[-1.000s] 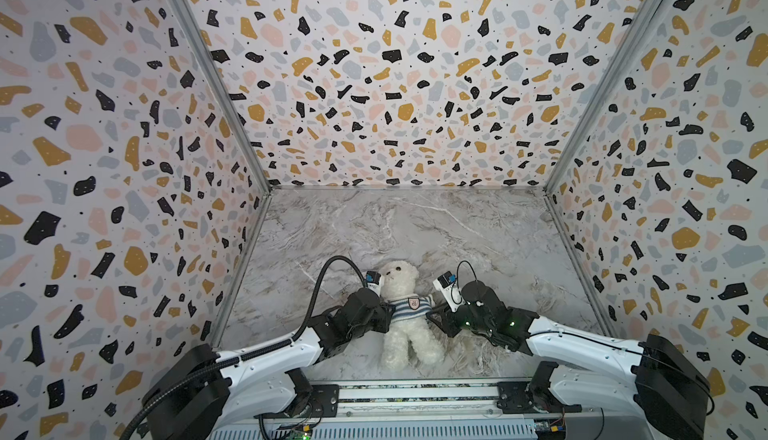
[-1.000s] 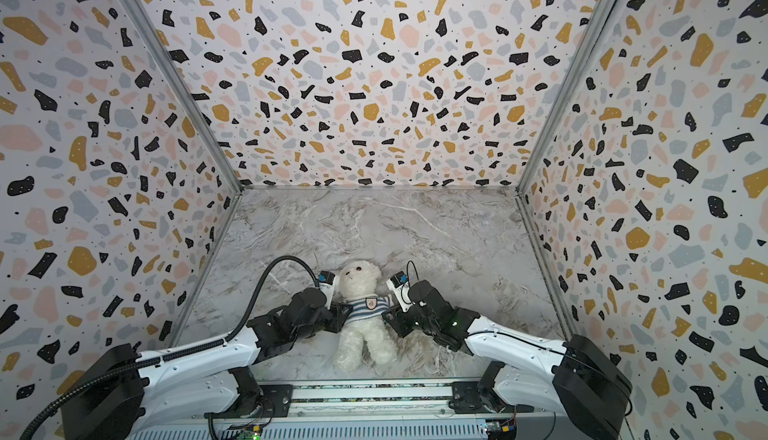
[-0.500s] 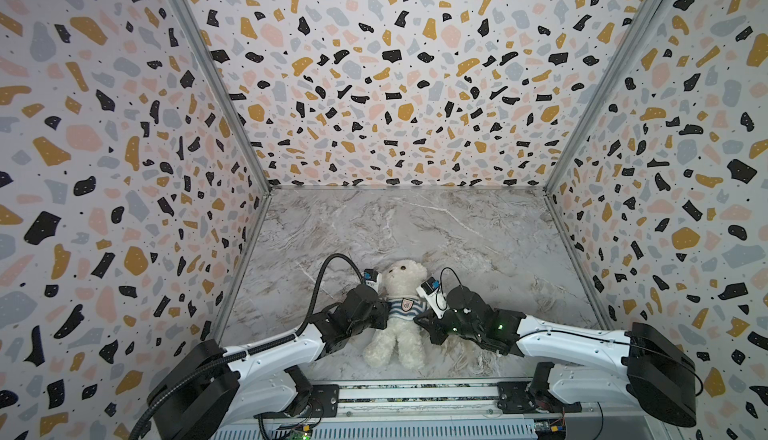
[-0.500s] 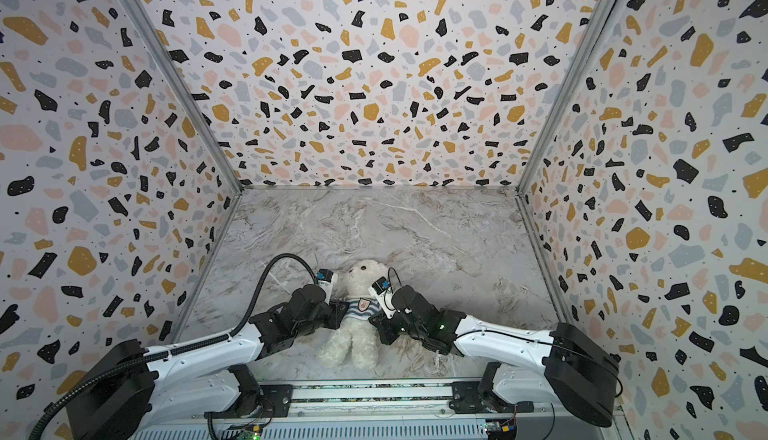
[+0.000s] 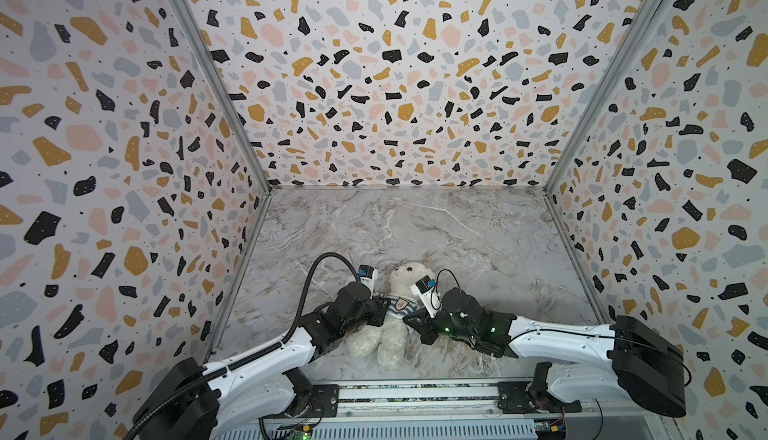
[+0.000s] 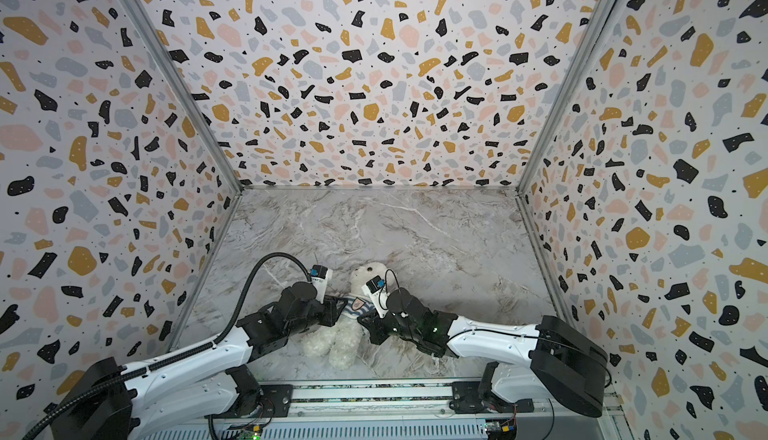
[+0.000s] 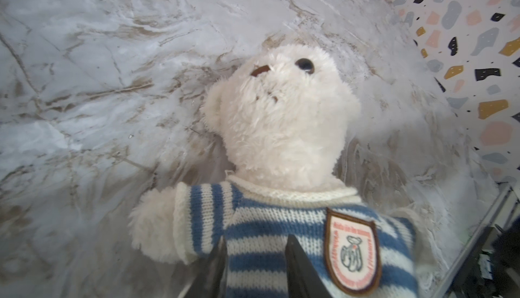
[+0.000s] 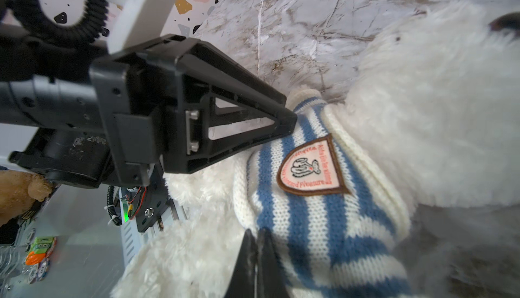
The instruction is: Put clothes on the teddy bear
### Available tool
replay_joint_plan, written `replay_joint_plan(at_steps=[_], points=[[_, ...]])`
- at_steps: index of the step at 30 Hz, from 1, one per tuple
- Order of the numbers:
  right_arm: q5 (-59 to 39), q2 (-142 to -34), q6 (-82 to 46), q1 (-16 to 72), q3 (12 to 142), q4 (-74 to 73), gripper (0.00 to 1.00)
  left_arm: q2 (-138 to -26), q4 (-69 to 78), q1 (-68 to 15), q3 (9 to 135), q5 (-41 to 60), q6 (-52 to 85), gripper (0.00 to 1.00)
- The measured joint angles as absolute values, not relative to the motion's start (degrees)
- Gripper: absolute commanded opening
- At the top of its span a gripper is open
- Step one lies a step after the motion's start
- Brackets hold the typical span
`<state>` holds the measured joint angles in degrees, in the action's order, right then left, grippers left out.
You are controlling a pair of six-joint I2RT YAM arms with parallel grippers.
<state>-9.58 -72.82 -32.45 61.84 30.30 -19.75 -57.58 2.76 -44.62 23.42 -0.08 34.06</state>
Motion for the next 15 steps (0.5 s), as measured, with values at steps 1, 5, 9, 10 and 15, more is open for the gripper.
replay_joint_plan(at_steps=[1,5,9,10,15], points=[[-9.4,-72.8,-32.7,61.8,30.3,-19.9,0.02,-57.1,2.7,-44.6,23.4,0.4,34.2,0.37],[-9.2,-72.8,-33.6,61.8,30.0,-20.7,0.02,-56.8,5.6,-45.1,22.8,3.0,36.4,0.36],[-9.2,-73.0,-34.5,62.0,29.5,-21.9,0.01,-59.6,8.6,-47.1,21.8,4.0,38.2,0.36],[-9.2,-73.2,-34.7,62.0,29.4,-22.3,0.01,-60.1,9.4,-47.4,21.4,4.0,38.5,0.36],[-9.2,-73.5,-35.6,62.1,28.4,-23.9,0.02,-61.4,12.2,-47.4,20.5,4.0,39.5,0.34]])
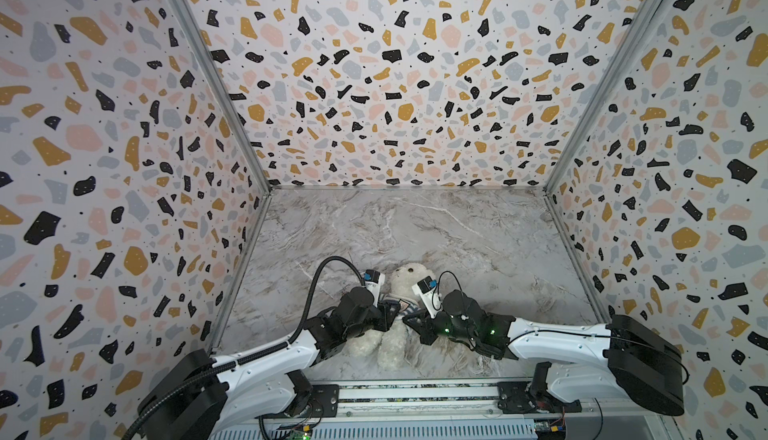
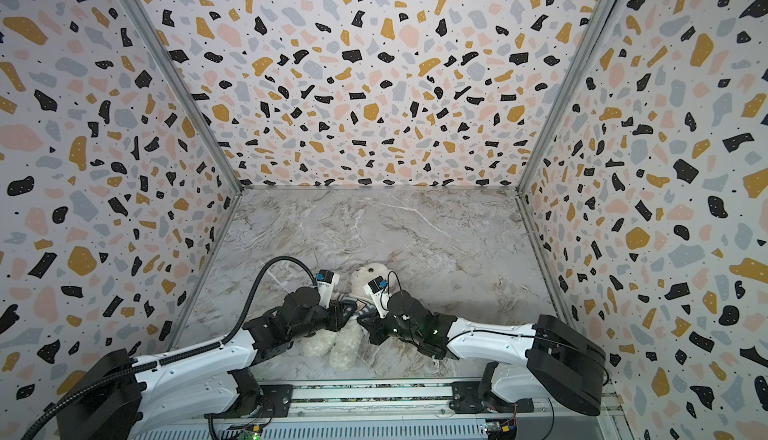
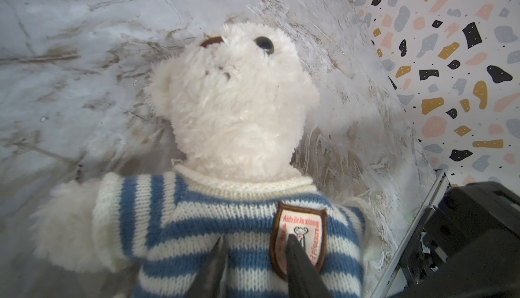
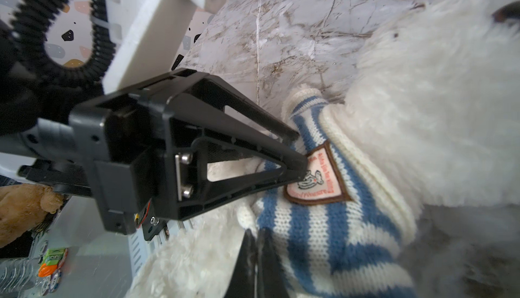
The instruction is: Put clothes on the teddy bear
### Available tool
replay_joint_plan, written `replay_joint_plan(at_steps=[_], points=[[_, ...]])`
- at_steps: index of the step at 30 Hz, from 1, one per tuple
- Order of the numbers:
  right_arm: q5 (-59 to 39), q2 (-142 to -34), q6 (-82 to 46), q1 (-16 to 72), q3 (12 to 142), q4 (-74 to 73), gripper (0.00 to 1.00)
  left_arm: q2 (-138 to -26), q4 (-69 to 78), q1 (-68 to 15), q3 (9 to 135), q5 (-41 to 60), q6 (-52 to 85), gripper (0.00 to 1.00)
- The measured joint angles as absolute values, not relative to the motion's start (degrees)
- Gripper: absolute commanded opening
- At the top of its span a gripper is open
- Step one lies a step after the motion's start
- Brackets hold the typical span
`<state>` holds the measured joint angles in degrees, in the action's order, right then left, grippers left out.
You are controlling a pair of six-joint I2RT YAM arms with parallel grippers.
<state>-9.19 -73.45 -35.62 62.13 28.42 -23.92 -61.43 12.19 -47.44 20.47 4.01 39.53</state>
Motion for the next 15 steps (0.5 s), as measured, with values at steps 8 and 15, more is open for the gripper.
replay_joint_plan(at_steps=[8,15], points=[[-7.4,-69.6,-35.7,62.2,26.7,-22.0,0.25,-64.9,16.0,-47.4,19.3,3.4,39.9,0.26],[-4.2,-60.7,-35.5,59.2,25.7,-15.5,0.29,-66.6,18.9,-47.4,18.6,2.6,40.1,0.22]])
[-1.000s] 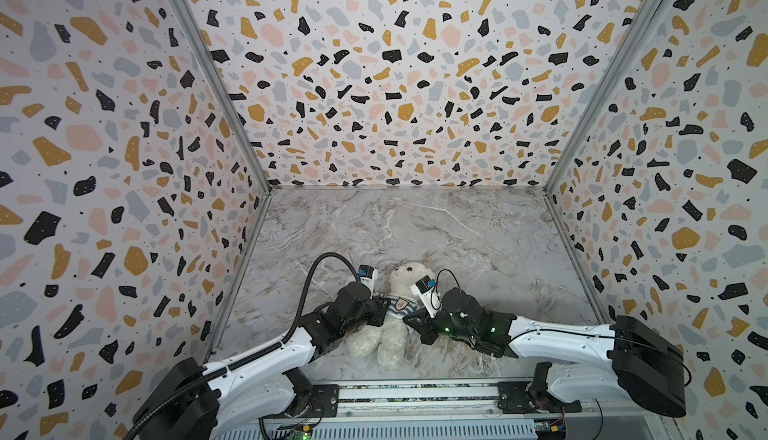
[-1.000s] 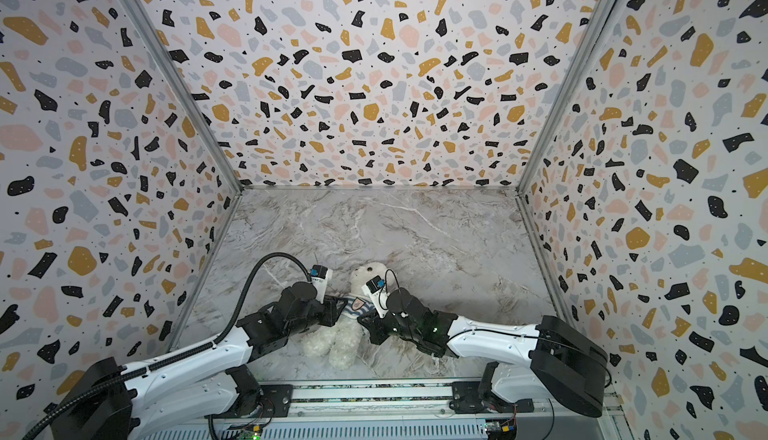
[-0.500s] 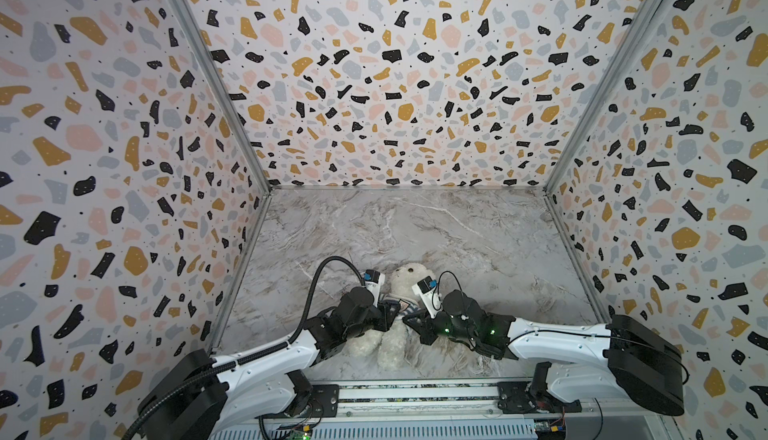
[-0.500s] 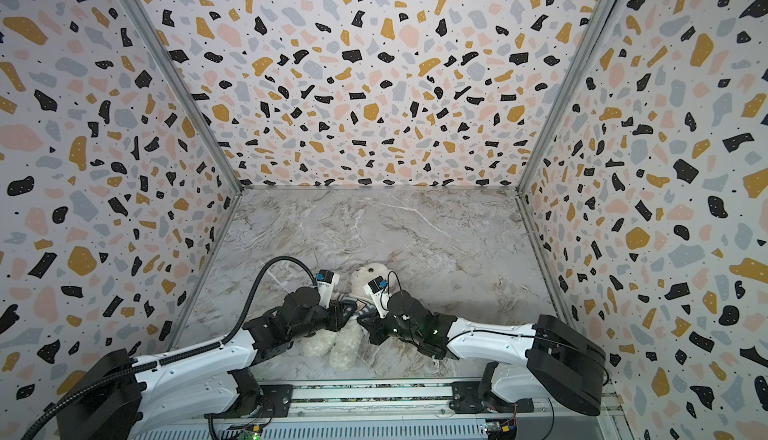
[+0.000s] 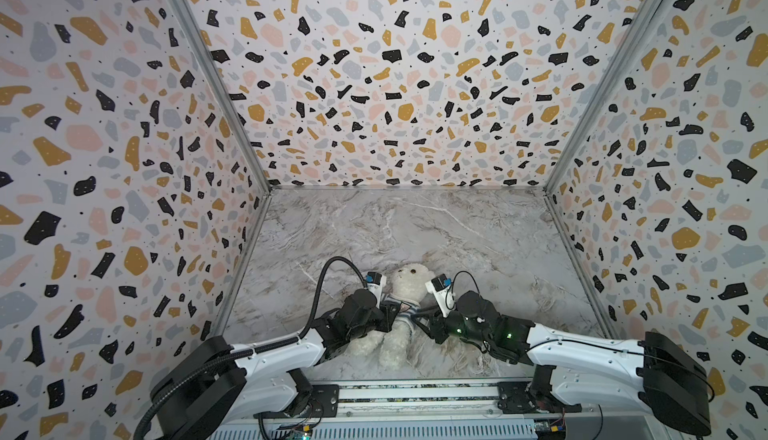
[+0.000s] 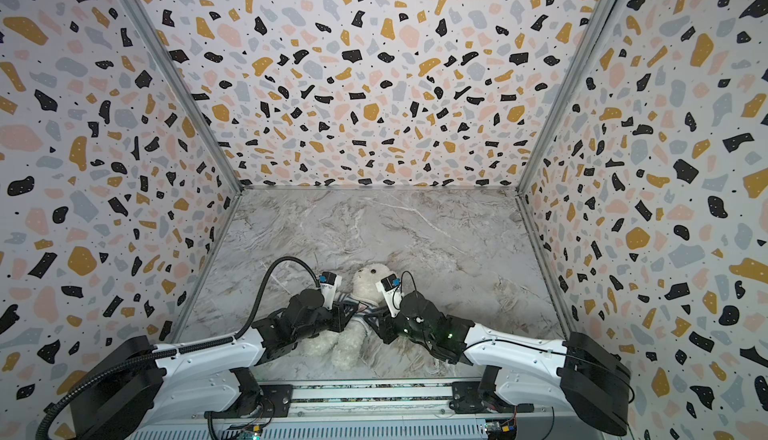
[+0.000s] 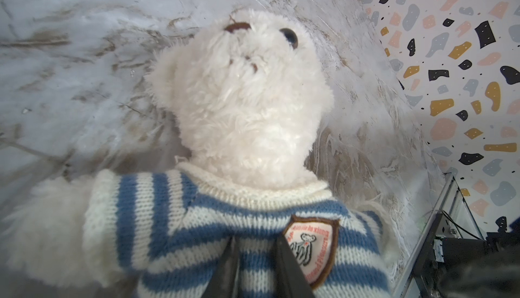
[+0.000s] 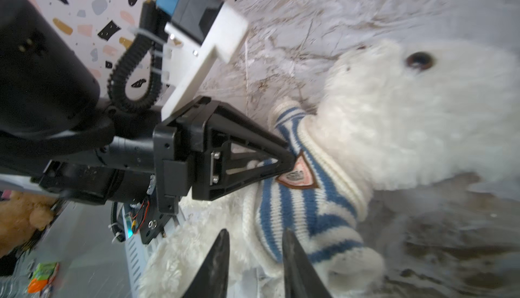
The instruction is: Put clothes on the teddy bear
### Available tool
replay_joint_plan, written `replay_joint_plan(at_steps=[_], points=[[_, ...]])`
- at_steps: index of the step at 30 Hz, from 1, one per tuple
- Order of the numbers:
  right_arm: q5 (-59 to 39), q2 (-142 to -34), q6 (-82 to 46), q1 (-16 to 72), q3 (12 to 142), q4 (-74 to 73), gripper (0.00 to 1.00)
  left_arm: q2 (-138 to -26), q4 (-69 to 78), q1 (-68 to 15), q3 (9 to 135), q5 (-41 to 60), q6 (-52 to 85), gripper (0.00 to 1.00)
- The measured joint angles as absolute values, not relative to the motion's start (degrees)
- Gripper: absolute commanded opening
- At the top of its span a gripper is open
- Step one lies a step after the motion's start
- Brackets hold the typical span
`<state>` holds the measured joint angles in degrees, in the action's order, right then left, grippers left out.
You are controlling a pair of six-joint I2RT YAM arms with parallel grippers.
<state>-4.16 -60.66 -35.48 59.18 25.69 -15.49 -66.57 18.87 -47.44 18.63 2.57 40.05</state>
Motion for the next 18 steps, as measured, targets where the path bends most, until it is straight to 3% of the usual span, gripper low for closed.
replay_joint_plan(at_steps=[7,18], points=[[-2.6,-54.7,-35.0,51.9,22.7,-8.9,0.11,-67.6,19.8,-47.4,18.6,2.4,40.0,0.16],[-5.6,-62.1,-32.6,51.0,22.6,-8.6,0.06,-67.9,19.9,-47.3,18.6,2.4,39.9,0.13]])
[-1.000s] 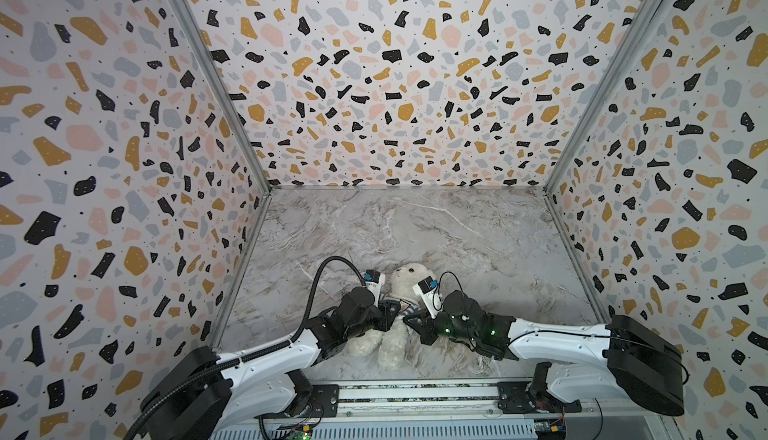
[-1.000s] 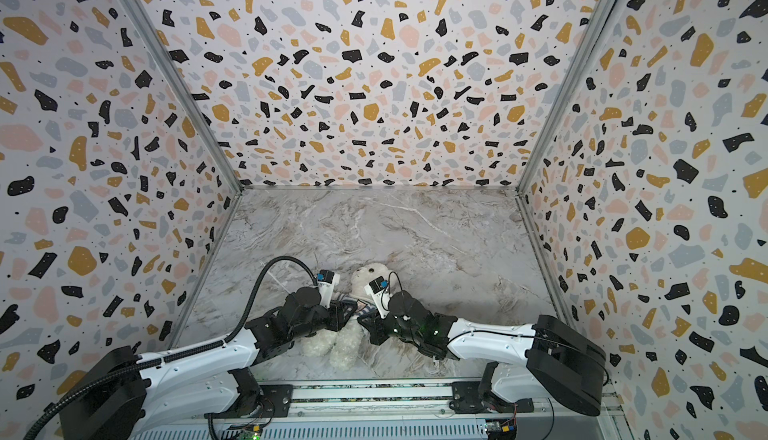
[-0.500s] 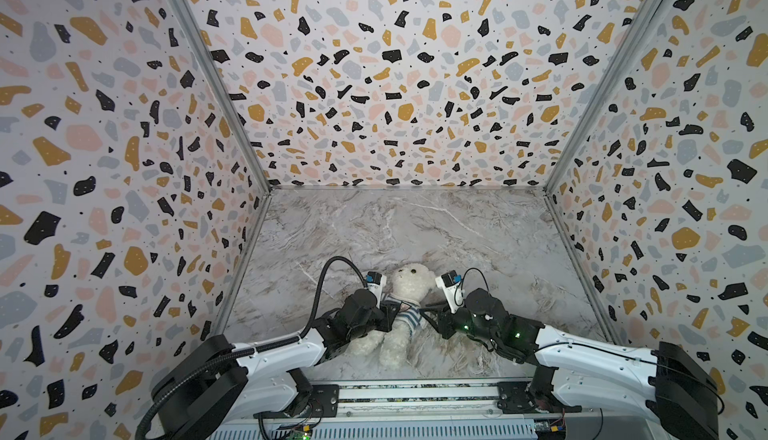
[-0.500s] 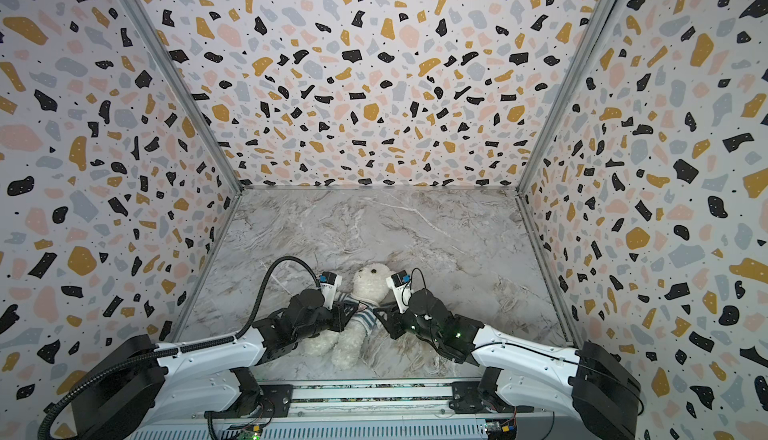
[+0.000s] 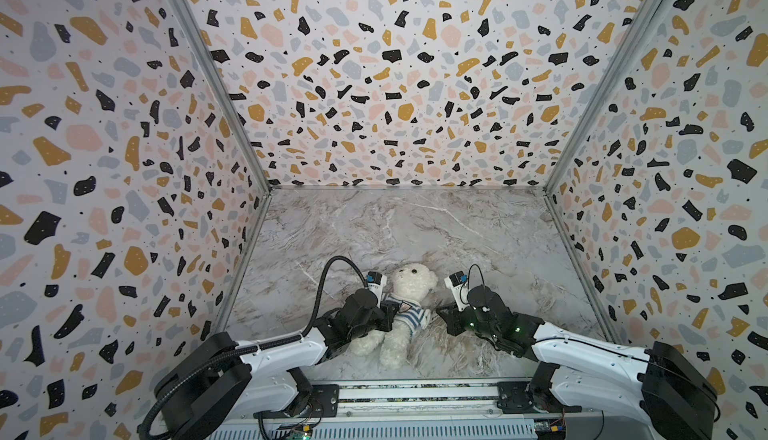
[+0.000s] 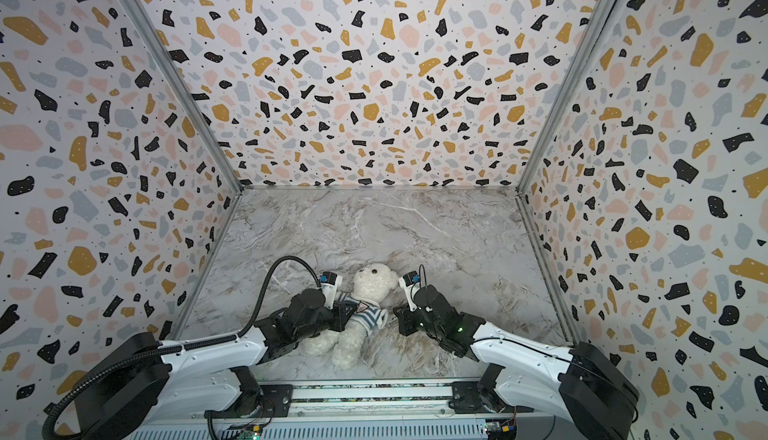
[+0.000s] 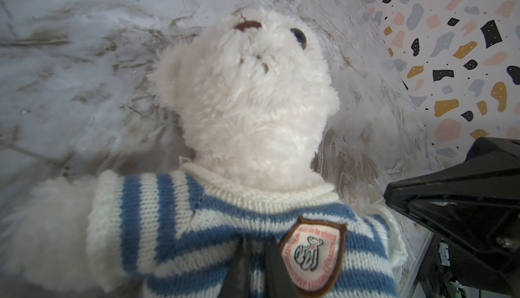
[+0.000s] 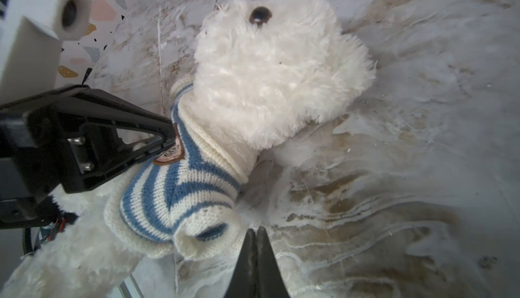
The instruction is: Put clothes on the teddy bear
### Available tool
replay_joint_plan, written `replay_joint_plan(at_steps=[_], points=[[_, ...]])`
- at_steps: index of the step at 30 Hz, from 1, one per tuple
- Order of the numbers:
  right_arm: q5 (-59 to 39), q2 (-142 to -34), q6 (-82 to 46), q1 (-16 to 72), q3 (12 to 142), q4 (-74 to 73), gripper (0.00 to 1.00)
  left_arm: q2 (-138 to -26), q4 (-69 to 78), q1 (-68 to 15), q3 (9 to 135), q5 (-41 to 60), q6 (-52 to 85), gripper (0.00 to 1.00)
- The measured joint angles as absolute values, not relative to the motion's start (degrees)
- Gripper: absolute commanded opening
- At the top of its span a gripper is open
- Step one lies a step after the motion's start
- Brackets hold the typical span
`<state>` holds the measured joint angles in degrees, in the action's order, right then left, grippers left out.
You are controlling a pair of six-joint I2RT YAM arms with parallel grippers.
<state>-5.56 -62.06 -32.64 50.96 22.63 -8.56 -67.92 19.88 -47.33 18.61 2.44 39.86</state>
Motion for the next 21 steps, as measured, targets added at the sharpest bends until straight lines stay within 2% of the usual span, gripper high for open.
replay_joint_plan(at_steps=[18,21], points=[[-9.7,-70.2,-32.0,54.7,24.3,-15.4,0.05,-67.9,19.9,-47.3,18.6,2.4,39.9,0.13],[-9.6,-70.3,-32.4,55.2,24.9,-15.9,0.08,-67.9,19.9,-47.3,18.5,2.4,39.8,0.13]])
